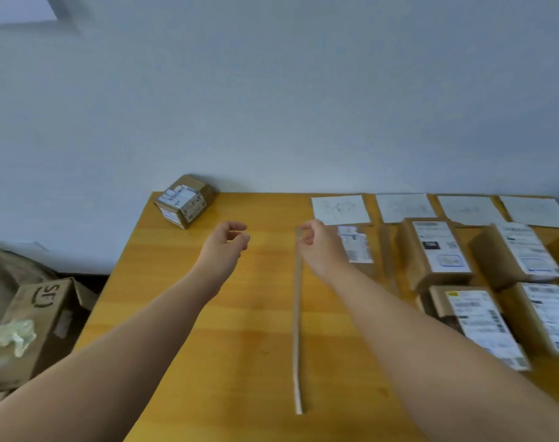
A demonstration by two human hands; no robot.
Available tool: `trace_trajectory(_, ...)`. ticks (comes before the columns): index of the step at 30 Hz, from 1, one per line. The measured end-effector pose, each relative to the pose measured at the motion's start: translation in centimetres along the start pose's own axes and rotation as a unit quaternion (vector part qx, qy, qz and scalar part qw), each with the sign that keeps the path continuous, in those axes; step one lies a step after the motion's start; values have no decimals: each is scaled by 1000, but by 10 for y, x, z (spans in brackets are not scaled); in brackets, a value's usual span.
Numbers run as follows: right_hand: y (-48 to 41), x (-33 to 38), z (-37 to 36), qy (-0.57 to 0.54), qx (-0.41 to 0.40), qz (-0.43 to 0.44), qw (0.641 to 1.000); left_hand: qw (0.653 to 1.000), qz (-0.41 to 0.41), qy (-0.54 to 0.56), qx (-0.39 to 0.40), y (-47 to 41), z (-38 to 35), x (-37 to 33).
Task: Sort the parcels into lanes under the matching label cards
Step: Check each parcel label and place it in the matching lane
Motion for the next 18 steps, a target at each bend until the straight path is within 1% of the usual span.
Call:
trace_trajectory(4, -20, 49, -60, -17, 13, 4, 1000, 999, 4, -43, -2, -36, 65, 10)
trace_trajectory(8, -39, 78, -95, -19, 21, -15, 999, 997, 17, -67, -13, -65, 111, 21)
trace_trajectory(15, -81, 102, -123, -10, 45, -25, 999, 993, 29, -109, -14, -123, 149, 40)
trace_trajectory(18, -105, 107, -132, 3, 48, -30, 998, 988, 34, -148, -24, -148, 157, 46)
Point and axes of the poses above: each hand's wrist, its own y-axis away from the middle knuckle, its own z-axis out of the back of the hand, x = y × z, the point moved 6 cm from there along -y, towards the middle knuckle, and after that the axes turned 10 degrees about y, right-handed, at the moved point
